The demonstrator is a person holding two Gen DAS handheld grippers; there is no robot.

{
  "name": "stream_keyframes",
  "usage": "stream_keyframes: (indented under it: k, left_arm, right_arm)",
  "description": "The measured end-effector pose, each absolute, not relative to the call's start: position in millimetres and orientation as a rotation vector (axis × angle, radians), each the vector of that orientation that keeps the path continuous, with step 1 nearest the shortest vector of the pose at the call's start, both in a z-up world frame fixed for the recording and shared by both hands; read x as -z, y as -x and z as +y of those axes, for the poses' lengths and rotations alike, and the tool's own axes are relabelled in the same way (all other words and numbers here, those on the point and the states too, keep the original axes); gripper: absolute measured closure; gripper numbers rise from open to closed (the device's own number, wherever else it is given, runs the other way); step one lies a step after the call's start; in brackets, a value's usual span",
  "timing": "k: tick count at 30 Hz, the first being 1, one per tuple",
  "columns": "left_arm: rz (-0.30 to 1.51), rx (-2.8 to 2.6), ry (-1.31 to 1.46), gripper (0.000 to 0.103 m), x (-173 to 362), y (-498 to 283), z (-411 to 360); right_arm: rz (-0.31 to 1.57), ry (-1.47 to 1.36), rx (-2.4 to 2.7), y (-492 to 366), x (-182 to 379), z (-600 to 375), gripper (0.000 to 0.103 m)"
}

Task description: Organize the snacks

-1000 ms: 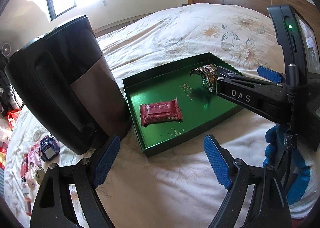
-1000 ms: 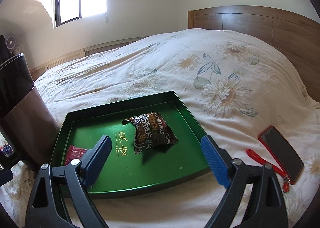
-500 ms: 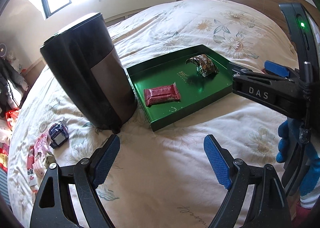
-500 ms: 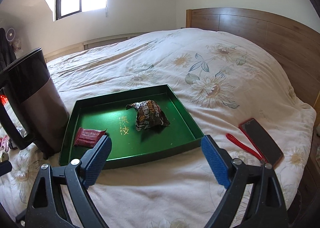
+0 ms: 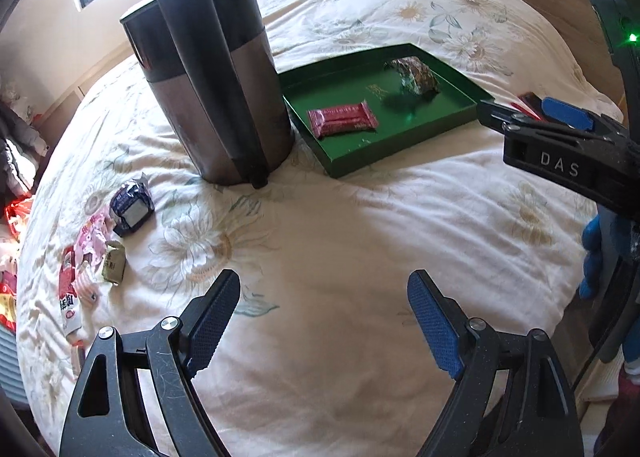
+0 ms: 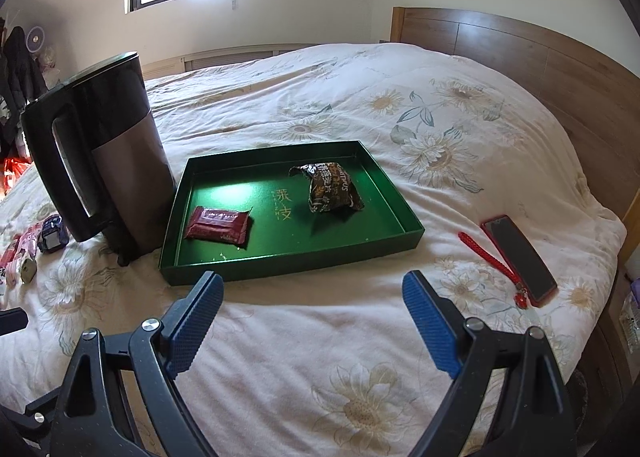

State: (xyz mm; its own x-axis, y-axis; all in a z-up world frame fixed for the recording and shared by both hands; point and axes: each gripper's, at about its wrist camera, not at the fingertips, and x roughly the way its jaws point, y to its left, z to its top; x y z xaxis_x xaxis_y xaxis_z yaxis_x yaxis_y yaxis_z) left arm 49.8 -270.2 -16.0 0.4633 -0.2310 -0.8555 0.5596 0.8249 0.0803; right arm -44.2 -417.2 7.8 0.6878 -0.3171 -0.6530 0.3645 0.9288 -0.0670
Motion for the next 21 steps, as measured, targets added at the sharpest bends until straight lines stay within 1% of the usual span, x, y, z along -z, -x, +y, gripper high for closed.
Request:
stream_keyframes:
  k: [8,21]
  left_arm:
    - [1.085,0.680,-0.469,0.021,18.0,-25.8,-254.5]
    - [1.142,0.770,-0.553,0.021,-2.0,11.3,-212.7]
  right_arm:
    - [0.762,-0.086,0.369,62.2,-8.6,-401.6,0.000]
    - [0.787,-0.047,0.322,79.6,-24.5,-365.3,0.000]
